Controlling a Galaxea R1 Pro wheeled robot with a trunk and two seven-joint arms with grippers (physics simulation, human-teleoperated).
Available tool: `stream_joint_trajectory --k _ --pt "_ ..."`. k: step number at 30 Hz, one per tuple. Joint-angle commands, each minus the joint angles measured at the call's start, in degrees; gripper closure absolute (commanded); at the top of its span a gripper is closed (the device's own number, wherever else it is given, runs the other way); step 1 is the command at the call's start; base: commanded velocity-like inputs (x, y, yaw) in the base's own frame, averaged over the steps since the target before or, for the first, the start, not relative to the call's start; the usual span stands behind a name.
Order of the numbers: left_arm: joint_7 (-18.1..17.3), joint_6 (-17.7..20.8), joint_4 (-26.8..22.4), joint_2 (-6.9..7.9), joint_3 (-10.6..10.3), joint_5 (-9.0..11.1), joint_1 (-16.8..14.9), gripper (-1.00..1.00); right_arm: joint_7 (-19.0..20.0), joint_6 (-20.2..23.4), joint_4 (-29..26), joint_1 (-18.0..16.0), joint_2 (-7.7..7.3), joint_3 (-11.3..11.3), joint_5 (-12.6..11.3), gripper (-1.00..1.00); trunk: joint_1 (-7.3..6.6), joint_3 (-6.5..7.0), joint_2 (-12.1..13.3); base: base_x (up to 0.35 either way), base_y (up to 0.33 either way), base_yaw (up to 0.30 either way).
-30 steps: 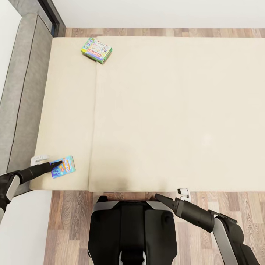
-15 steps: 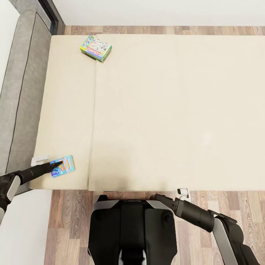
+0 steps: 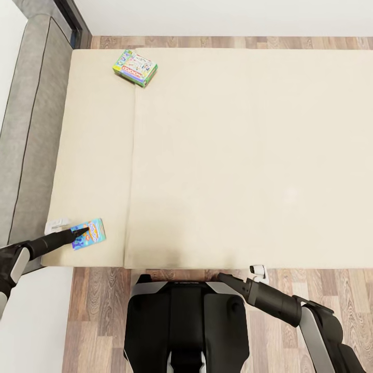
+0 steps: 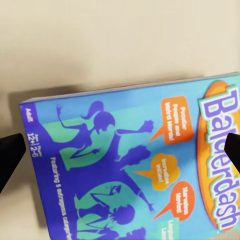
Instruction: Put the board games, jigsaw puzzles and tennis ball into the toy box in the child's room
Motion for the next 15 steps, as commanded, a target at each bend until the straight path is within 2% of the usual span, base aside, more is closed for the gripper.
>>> stream_joint_trajectory --k 1,15 --pt "-0.1 0.5 0.0 -0.02 0.1 0.3 0.0 -1.0 0.1 0.3 0.0 0.0 0.0 0.0 -0.1 -1.0 0.03 -0.05 -0.1 0.0 0.0 0.0" --pt "-0.2 0.3 0.1 -0.15 -0.1 0.3 0.0 -1.0 0.2 0.3 0.0 0.0 0.0 -0.2 -0.1 -1.0 0.03 -0.05 -0.1 0.0 0.0 0.0"
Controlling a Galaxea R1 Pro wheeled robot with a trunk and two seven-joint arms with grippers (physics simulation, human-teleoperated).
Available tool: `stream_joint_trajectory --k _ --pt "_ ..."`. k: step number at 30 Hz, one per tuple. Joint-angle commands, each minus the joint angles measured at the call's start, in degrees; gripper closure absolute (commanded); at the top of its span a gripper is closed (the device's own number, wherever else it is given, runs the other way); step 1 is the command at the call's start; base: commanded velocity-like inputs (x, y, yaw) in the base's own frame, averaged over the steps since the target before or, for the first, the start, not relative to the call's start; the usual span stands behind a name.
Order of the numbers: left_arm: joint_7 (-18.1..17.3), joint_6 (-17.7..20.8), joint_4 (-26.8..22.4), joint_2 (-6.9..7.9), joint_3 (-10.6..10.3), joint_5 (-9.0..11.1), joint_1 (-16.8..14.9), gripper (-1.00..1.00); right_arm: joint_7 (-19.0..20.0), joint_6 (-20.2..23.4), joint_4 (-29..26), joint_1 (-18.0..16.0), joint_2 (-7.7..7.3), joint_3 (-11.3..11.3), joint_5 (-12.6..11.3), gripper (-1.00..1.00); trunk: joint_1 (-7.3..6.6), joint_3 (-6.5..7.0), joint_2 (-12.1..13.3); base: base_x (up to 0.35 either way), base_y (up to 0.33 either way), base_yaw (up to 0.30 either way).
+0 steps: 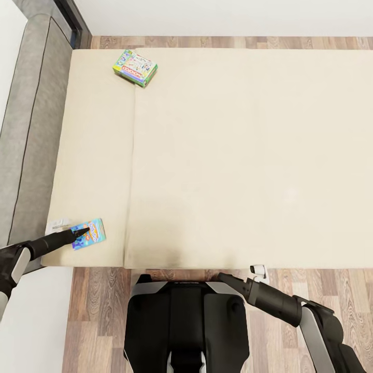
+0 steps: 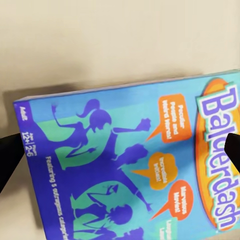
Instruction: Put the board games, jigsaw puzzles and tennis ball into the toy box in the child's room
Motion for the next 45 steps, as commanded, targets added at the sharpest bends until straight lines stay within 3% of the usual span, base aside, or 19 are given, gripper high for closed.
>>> stream_joint_trajectory --k 1,25,30,45 --pt "-0.1 0.5 0.0 -0.01 0.1 0.4 0.0 -1.0 0.1 0.3 0.0 0.0 0.0 0.0 -0.1 -1.0 0.03 -0.05 -0.1 0.0 0.0 0.0" --pt "-0.1 0.5 0.0 -0.05 0.2 0.3 0.0 -1.0 -0.3 -0.1 0.2 0.0 0.01 0.2 0.3 -1.0 0.03 -0.05 -0.1 0.0 -0.103 0.0" --pt "-0.1 0.5 0.0 -0.09 0.1 0.2 0.0 -1.0 -1.2 -0.4 0.9 0.0 0.08 0.3 2.0 -1.0 0.03 -0.05 -0.1 0.0 -0.022 0.0" --pt "-0.1 0.5 0.0 -0.1 0.1 0.3 0.0 -1.0 -1.6 -0.3 1.5 0.0 0.08 -0.1 2.4 -1.0 0.03 -0.05 -0.1 0.0 -0.073 0.0"
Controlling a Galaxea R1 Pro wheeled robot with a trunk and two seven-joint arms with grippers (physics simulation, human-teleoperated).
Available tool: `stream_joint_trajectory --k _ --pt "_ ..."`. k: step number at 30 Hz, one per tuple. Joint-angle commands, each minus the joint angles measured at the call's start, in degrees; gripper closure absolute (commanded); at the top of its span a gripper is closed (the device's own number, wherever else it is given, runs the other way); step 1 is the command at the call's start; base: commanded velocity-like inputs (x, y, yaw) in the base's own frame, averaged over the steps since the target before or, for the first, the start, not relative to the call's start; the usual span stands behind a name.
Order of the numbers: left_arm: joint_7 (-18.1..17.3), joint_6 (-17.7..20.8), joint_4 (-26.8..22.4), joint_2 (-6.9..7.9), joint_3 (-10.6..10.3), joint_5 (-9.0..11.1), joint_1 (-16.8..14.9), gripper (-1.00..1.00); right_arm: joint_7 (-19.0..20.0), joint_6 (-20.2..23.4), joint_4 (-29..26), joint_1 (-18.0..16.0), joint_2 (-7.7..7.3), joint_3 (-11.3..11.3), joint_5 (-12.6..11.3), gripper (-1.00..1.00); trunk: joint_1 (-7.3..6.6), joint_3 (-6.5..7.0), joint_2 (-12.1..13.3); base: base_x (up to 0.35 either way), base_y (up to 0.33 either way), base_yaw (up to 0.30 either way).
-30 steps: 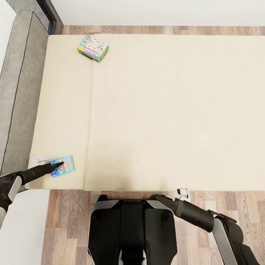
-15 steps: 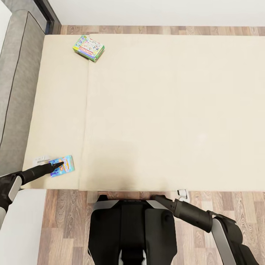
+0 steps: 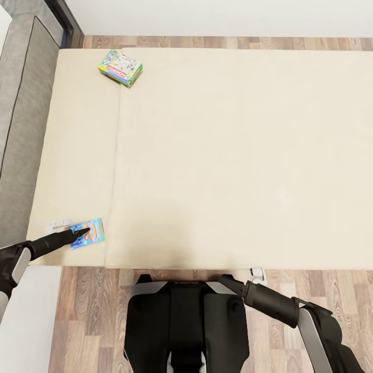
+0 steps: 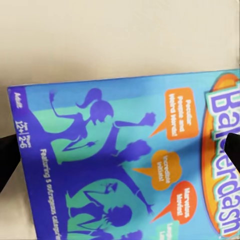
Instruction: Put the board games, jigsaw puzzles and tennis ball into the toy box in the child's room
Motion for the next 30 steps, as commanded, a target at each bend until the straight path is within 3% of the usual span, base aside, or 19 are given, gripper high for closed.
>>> stream_joint_trajectory --k 1,30 --pt "-0.2 0.5 0.0 -0.01 0.1 0.3 0.0 -1.0 0.1 0.3 0.0 0.0 -0.01 0.0 -0.1 -1.0 0.03 -0.05 -0.1 0.0 -0.161 0.0" --pt "-0.2 0.5 0.0 0.08 0.3 0.5 0.0 -1.0 0.2 0.3 0.0 0.0 -0.1 -0.1 -0.1 -1.0 0.03 0.23 -0.1 -0.007 -0.05 -0.023"
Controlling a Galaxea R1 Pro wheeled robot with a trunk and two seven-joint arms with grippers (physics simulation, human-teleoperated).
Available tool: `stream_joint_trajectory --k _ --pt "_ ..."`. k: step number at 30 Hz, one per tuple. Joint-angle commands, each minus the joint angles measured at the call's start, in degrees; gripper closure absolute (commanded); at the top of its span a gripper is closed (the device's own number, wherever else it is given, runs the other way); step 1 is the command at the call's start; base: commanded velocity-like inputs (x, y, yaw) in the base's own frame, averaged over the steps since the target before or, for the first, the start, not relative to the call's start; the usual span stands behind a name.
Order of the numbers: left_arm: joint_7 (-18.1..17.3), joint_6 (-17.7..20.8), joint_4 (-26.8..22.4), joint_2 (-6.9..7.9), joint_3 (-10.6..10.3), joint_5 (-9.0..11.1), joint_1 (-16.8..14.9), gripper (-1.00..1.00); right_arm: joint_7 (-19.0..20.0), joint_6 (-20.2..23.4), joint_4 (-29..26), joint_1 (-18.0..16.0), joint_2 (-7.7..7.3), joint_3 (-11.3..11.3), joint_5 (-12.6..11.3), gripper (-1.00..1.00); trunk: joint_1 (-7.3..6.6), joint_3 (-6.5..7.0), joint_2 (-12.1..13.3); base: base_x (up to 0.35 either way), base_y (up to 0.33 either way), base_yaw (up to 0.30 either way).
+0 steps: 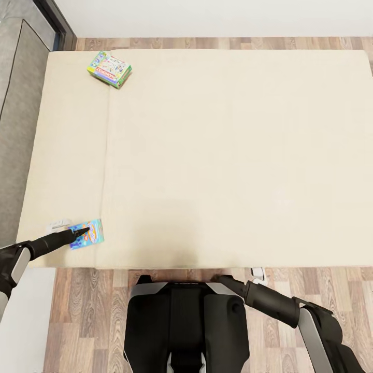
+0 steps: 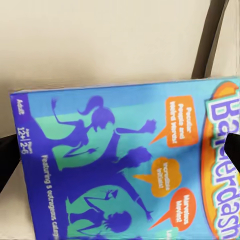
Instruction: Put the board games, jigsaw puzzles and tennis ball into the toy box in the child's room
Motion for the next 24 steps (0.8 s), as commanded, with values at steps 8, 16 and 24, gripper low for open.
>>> stream_joint_trajectory --k 8,16,24 --pt "-0.1 0.5 0.0 -0.08 -0.1 0.3 0.0 -1.0 0.1 0.3 0.0 0.0 -0.01 0.0 -0.1 -1.0 0.02 -0.05 -0.1 -0.03 -0.043 0.0" --pt "-0.1 0.6 0.0 -0.03 -0.2 0.3 0.0 -1.0 0.1 0.3 0.0 0.0 -0.01 0.0 -0.1 -1.0 0.02 -0.05 -0.1 -0.002 -0.172 0.0" --pt "-0.1 0.6 0.0 -0.03 -0.2 0.3 0.0 -1.0 0.0 0.3 0.0 0.0 0.02 0.0 0.0 -1.0 0.02 -0.05 -0.1 0.0 -0.029 0.0"
